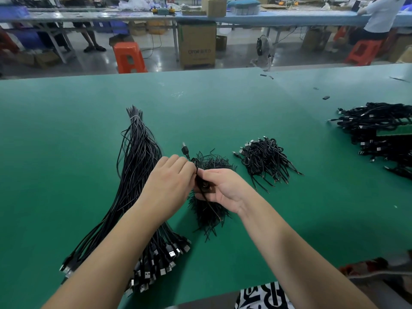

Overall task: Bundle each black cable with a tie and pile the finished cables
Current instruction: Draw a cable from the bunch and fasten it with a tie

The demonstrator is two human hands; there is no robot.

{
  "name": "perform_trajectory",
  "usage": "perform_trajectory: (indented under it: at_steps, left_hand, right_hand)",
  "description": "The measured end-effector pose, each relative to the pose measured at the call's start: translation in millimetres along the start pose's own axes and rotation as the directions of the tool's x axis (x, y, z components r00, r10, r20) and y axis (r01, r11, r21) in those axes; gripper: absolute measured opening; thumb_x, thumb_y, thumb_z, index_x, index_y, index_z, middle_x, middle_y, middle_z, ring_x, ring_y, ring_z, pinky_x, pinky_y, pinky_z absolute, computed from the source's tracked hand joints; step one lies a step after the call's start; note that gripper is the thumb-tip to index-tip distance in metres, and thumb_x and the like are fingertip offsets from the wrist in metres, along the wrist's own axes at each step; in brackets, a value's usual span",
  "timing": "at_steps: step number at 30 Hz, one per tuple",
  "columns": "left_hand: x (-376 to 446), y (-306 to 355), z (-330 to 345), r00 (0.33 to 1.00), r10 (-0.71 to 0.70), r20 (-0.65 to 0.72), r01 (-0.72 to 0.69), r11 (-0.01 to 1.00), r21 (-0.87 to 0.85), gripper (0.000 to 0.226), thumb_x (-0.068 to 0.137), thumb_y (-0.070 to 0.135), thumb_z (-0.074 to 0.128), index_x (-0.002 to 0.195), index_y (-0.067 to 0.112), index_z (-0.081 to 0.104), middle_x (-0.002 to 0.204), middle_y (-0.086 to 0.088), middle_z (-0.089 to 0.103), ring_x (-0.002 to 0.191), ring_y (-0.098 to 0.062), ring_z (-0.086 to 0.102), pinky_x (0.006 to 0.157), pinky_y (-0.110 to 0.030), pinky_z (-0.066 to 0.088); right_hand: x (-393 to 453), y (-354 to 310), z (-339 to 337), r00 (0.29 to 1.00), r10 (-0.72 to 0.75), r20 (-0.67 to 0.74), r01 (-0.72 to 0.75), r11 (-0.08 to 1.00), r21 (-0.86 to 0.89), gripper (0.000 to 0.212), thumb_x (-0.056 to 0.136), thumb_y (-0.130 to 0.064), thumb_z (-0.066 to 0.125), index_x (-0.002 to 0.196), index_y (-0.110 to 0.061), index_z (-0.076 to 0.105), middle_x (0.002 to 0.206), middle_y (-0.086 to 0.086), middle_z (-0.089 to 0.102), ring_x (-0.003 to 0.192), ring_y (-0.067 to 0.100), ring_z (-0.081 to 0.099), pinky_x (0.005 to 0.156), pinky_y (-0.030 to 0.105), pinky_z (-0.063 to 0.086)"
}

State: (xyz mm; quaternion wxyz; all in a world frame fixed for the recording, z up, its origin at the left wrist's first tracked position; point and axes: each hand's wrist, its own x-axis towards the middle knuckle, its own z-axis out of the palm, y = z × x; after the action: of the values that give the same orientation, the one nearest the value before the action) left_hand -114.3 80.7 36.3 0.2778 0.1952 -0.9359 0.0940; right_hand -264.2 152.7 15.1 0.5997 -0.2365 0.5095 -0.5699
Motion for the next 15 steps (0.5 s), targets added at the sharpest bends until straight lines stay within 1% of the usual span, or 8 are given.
perform_trajectory:
  at_steps: [2,4,5,7,9,10,12,15]
  left_hand:
    - [0,1,0,0.999,-0.04,0.021,0.041,0.998,-0.05,0.011,0.092,0.014,0.061,0.082,0.009,0.062,0.077,-0.006,0.059,0.072,-0.031,0.057,0.068,-0.042,0.047]
    - [0,2,0,0.98,-0.185,0.075,0.197,0.957,-0.211,0.008,0.088,0.011,0.069,0.084,0.011,0.063,0.079,-0.001,0.062,0.074,-0.027,0.059,0.07,-0.039,0.048]
    - [0,1,0,0.951,-0.291,0.109,0.31,0.903,-0.299,0.008,0.089,0.013,0.07,0.085,0.013,0.063,0.08,0.002,0.062,0.074,-0.021,0.059,0.071,-0.034,0.047]
    - [0,-3,1,0.852,-0.478,0.212,0.52,0.731,-0.442,0.011,0.092,0.019,0.066,0.083,0.019,0.061,0.076,0.009,0.061,0.067,-0.004,0.055,0.065,-0.019,0.043]
    - [-1,-7,4,0.774,-0.558,0.3,0.622,0.578,-0.529,0.016,0.094,0.021,0.064,0.078,0.023,0.06,0.067,0.01,0.058,0.057,0.0,0.051,0.054,-0.013,0.037]
    - [-1,-7,4,0.75,-0.572,0.331,0.645,0.526,-0.554,0.018,0.094,0.021,0.064,0.077,0.023,0.06,0.064,0.01,0.056,0.053,-0.001,0.048,0.051,-0.015,0.035]
    - [-1,-5,3,0.735,-0.574,0.361,0.656,0.467,-0.593,0.018,0.095,0.022,0.062,0.077,0.022,0.059,0.063,0.01,0.054,0.05,-0.002,0.045,0.051,-0.017,0.032]
    - [-2,2,0,0.793,-0.531,0.298,0.591,0.554,-0.586,0.018,0.097,0.02,0.061,0.08,0.022,0.055,0.066,0.011,0.053,0.058,0.0,0.049,0.054,-0.014,0.036]
  right_hand:
    - [1,-1,-2,0.997,0.07,0.026,-0.071,0.995,0.066,0.018,0.1,-0.02,0.061,0.092,-0.007,0.071,0.08,0.007,0.071,0.069,0.017,0.069,0.06,0.031,0.058]
    - [2,-4,-6,0.999,0.053,0.009,-0.053,0.999,-0.001,0.017,0.103,-0.019,0.056,0.101,-0.008,0.069,0.091,0.007,0.074,0.071,0.018,0.071,0.061,0.031,0.058]
    - [2,-5,-8,1.0,-0.013,-0.014,0.011,0.993,-0.117,0.015,0.103,-0.015,0.056,0.11,-0.011,0.069,0.104,0.007,0.075,0.077,0.018,0.072,0.067,0.031,0.06]
    - [1,-5,-12,0.974,-0.228,-0.013,0.208,0.909,-0.361,0.033,0.097,-0.005,0.064,0.126,-0.021,0.066,0.13,0.003,0.066,0.092,0.015,0.069,0.083,0.032,0.06]
    - [-2,-5,-9,0.917,-0.39,0.077,0.38,0.803,-0.46,0.041,0.09,0.0,0.072,0.12,-0.028,0.068,0.145,-0.006,0.055,0.107,0.005,0.063,0.093,0.024,0.054]
    - [-3,-4,-7,0.9,-0.42,0.114,0.423,0.782,-0.458,0.039,0.089,-0.001,0.073,0.115,-0.03,0.071,0.144,-0.007,0.056,0.113,0.001,0.063,0.096,0.02,0.051]
    - [-2,-2,-1,0.897,-0.432,0.097,0.432,0.804,-0.408,0.03,0.091,-0.004,0.071,0.108,-0.028,0.074,0.128,-0.003,0.07,0.113,0.003,0.066,0.1,0.02,0.049]
    - [1,0,-2,0.907,-0.42,0.03,0.389,0.81,-0.438,0.014,0.097,-0.016,0.066,0.101,-0.024,0.077,0.102,-0.007,0.077,0.099,0.006,0.07,0.094,0.021,0.05]
